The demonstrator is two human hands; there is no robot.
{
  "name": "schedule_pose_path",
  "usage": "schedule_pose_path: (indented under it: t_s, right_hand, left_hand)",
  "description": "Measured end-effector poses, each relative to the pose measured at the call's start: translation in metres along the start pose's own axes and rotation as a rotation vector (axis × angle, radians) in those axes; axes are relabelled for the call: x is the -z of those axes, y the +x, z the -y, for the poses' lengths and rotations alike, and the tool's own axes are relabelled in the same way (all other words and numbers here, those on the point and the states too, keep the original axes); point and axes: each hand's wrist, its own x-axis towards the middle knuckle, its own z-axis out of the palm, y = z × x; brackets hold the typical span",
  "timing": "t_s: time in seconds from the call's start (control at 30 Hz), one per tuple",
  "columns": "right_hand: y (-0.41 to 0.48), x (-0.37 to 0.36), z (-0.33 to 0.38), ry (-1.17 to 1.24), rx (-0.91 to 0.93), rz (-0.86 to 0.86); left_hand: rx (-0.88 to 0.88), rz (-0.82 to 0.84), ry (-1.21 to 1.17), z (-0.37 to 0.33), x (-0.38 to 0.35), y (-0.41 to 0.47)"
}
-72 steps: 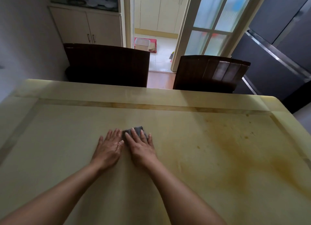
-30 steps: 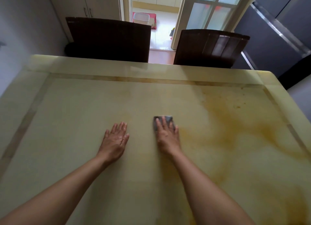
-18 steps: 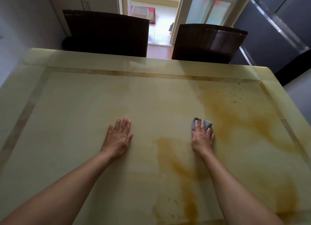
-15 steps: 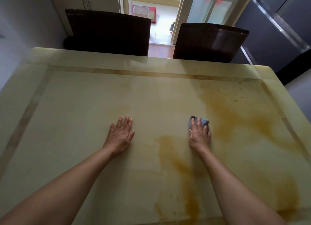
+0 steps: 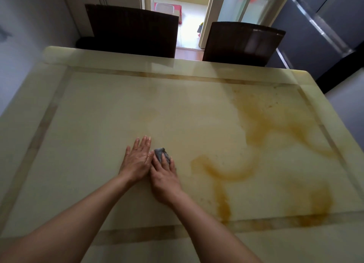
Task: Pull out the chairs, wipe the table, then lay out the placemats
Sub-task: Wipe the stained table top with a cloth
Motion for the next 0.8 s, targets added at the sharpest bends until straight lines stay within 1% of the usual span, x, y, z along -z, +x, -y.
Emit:
schedule_pose_path:
  t_s: [0.07,0.1,0.23,0.37,0.43,0.5,0.53,0.6,0.67,0.73,0.8]
  right_hand:
    - [0.003,0.006,-0.011,-0.039,-0.011,-0.012]
    - [0.003,0.01,-0.02,-0.04,-0.045,-0.022]
    - [-0.004,0.031,-0.08,-0.016,-0.311,-0.088]
    - [-0.035,0.039,-0.138,-0.016,-0.551,-0.117]
    - [-0.056,0.041,-0.157,-0.039,-0.645,-0.127]
    - [-0.069,0.044,-0.165,-0.105,-0.701,-0.15]
    - [-0.07,0.045,-0.165,-0.123,-0.716,-0.166]
    - [-0.062,0.049,-0.157,-0.078,-0.73,-0.183]
    - [-0.052,0.051,-0.143,-0.016,-0.709,-0.151]
    - [-0.049,0.048,-0.118,0.0,-0.636,-0.12]
    - [-0.049,0.037,-0.083,-0.022,-0.516,-0.119]
  left_hand:
    - [-0.002,0.01,-0.018,0.002,-0.004,-0.01]
    - [-0.008,0.016,-0.016,0.002,-0.007,-0.015]
    - [-0.045,0.046,0.037,0.0,-0.019,-0.027]
    - [-0.057,0.051,0.081,0.0,-0.027,-0.03]
    - [-0.062,0.05,0.098,0.001,-0.029,-0.03]
    - [-0.068,0.054,0.12,0.003,-0.03,-0.029]
    - [-0.07,0.058,0.129,0.003,-0.031,-0.029]
    - [-0.07,0.066,0.141,0.004,-0.032,-0.027]
    - [-0.07,0.084,0.152,0.004,-0.031,-0.026]
    - [-0.067,0.108,0.153,0.004,-0.028,-0.026]
    - [-0.062,0.131,0.144,0.002,-0.024,-0.025]
